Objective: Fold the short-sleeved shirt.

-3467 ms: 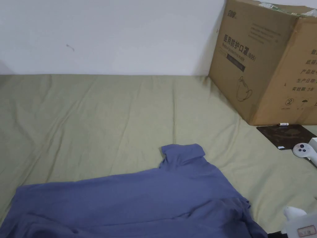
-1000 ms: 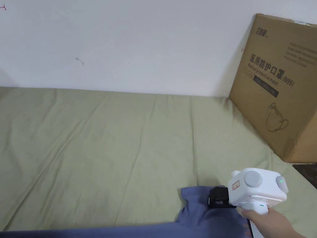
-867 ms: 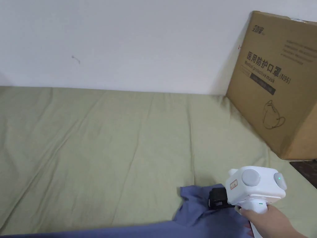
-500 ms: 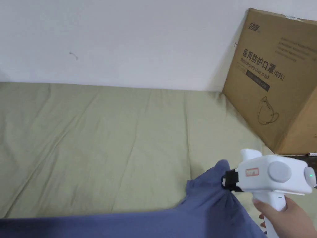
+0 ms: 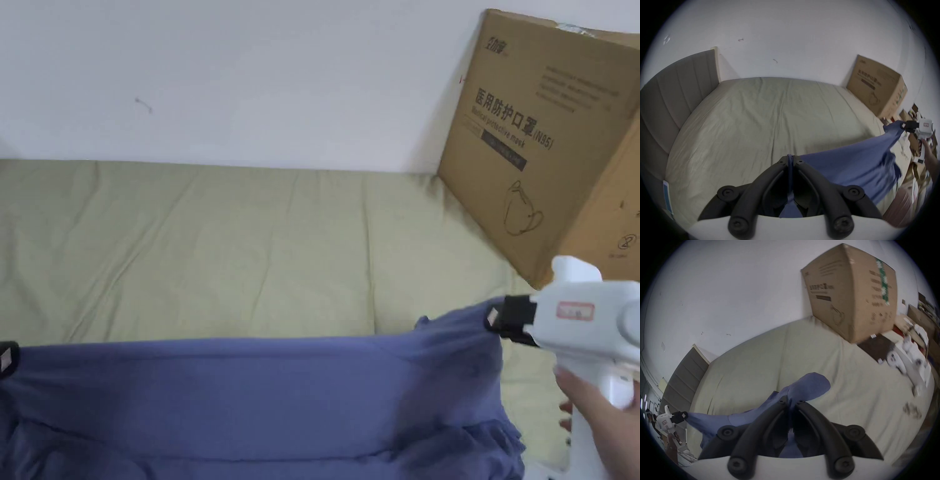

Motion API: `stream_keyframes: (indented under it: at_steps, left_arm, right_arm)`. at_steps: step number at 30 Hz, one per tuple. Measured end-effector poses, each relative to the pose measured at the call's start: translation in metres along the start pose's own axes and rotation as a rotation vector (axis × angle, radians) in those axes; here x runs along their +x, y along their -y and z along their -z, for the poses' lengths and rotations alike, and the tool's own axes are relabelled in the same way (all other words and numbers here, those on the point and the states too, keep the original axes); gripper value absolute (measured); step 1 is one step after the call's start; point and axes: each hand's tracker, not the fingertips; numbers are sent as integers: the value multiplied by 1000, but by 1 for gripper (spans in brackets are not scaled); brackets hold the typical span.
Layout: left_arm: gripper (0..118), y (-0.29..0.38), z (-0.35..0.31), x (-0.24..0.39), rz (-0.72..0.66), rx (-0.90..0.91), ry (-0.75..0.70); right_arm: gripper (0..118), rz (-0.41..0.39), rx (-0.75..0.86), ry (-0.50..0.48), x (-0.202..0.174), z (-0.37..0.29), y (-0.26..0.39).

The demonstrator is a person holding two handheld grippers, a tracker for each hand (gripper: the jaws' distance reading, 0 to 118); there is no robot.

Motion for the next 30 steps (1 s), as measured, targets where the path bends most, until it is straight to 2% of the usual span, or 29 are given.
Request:
stream_keyframes:
  at_steps: [3,5,8,9,10,11,12,13,14,15,18,21,23,25,26,27,28,29,30]
  left_arm:
    - [4,31,-7,-9,49,-104,38]
    - [4,55,-13,-14,29,-161,66]
    - [5,93,-17,-22,-15,-226,118]
    - [8,104,-20,-23,-18,-240,118]
    - [20,112,-23,-23,-18,-246,117]
    - [34,118,-26,-22,-9,-252,106]
    - [53,123,-29,-22,1,-258,81]
    - [92,125,-33,-24,1,-261,61]
    - [114,124,-38,-26,-12,-259,61]
    - [118,123,-43,-28,-34,-252,60]
    - [115,101,-73,-20,-106,-109,90]
    - [115,79,-110,8,-106,80,98]
    - [115,71,-137,37,-92,253,63]
    - [114,75,-170,71,-70,480,13]
    - [110,78,-182,85,-61,573,-29]
    - [102,82,-192,101,-56,659,-66]
    - [78,87,-201,111,-54,716,-86]
    - [47,88,-206,121,-45,740,-97]
    - [12,87,-208,130,-29,742,-127]
  right_arm:
    - [3,74,-109,10,19,-36,59]
    - [3,88,-175,39,36,-42,94]
    - [3,55,-282,78,45,-40,140]
    - [4,52,-310,96,47,-34,149]
    - [8,23,-325,109,45,-32,155]
    - [20,-12,-321,131,42,-34,159]
    - [42,-60,-303,151,37,-37,158]
    - [86,-119,-306,142,30,-36,153]
    - [109,-175,-306,141,24,-39,149]
    - [117,-238,-291,162,17,-44,145]
    - [117,-315,-160,136,-6,-71,125]
    - [117,-309,-15,46,-31,-107,109]
    - [116,-290,220,-21,-45,-137,112]
    - [115,-264,561,-102,-56,-172,127]
    - [115,-272,667,-84,-62,-182,135]
    - [115,-271,743,-29,-70,-189,141]
    - [114,-263,769,-17,-77,-192,142]
    - [107,-249,730,-49,-82,-193,142]
    - [82,-249,661,-118,-87,-189,138]
